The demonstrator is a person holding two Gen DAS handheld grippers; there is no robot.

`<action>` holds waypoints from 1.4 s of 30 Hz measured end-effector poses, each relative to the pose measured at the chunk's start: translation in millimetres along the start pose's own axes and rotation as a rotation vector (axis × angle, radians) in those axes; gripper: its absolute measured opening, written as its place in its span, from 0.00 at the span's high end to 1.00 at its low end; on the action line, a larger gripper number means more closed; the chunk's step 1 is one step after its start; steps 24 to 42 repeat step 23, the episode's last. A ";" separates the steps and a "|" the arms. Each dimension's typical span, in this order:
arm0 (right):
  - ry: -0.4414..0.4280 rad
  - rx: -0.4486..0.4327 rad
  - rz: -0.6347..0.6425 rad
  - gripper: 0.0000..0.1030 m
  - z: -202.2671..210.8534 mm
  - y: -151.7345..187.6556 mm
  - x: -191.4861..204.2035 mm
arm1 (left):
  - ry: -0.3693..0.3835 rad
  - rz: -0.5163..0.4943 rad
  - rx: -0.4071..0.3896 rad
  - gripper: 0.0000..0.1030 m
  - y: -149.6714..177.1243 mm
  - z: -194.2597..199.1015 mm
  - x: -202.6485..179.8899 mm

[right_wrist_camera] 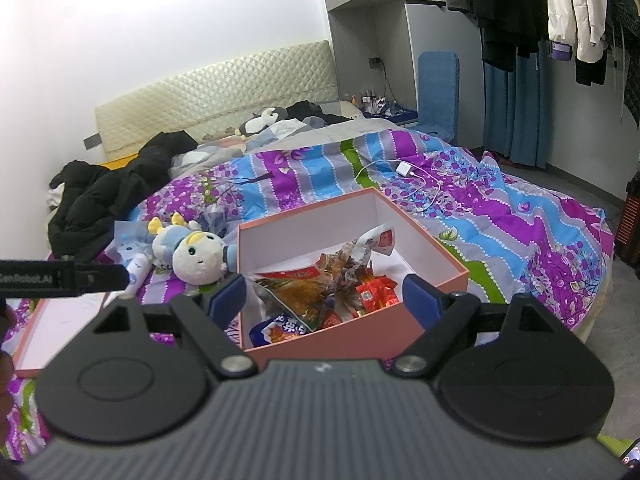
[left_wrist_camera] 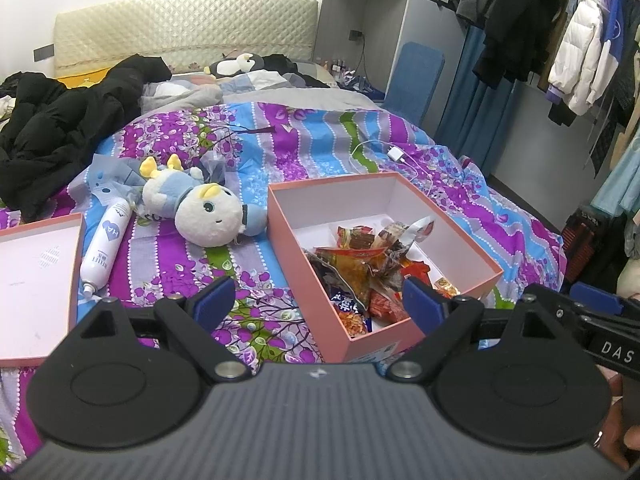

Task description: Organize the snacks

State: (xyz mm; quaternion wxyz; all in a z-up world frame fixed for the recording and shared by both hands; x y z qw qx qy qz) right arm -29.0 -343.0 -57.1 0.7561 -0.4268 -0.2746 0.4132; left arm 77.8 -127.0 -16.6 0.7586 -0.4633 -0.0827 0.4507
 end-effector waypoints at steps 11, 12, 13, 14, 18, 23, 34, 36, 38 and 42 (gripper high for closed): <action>-0.002 -0.003 0.001 0.16 0.0 0.1 1.3 | 0.000 0.005 0.001 0.10 0.2 2.2 1.3; -0.002 -0.003 0.001 0.16 0.4 0.0 1.1 | 0.001 0.004 0.002 0.10 0.2 2.2 1.3; -0.002 -0.002 0.000 0.16 0.4 0.0 1.2 | 0.001 0.004 0.001 0.10 0.1 2.4 1.6; -0.003 -0.003 0.001 0.16 0.3 0.0 1.3 | 0.000 0.005 0.001 0.10 -0.2 2.3 2.0; -0.002 -0.003 0.001 0.16 0.4 0.0 1.4 | 0.000 0.004 0.001 0.10 -0.3 2.8 2.3; -0.003 -0.002 0.000 0.16 0.4 0.1 1.6 | 0.001 0.003 0.001 0.10 -0.2 2.5 2.1; -0.003 -0.002 0.000 0.16 0.4 0.1 1.6 | 0.001 0.003 0.001 0.10 -0.2 2.5 2.1; -0.003 -0.002 0.000 0.16 0.4 0.1 1.6 | 0.001 0.003 0.001 0.10 -0.2 2.5 2.1; -0.003 -0.002 0.000 0.16 0.4 0.1 1.6 | 0.001 0.003 0.001 0.10 -0.2 2.5 2.1; -0.003 -0.002 0.000 0.16 0.4 0.1 1.6 | 0.001 0.003 0.001 0.10 -0.2 2.5 2.1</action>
Point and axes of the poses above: each gripper's, at about its wrist camera, not at the fingertips, and z roughly against the way its jaws point, x to its left, y to its underside, the point moved 1 cm from there along -z, roughly the way its jaws point, and after that the axes turned 15 degrees about y, right-handed, at the moved point
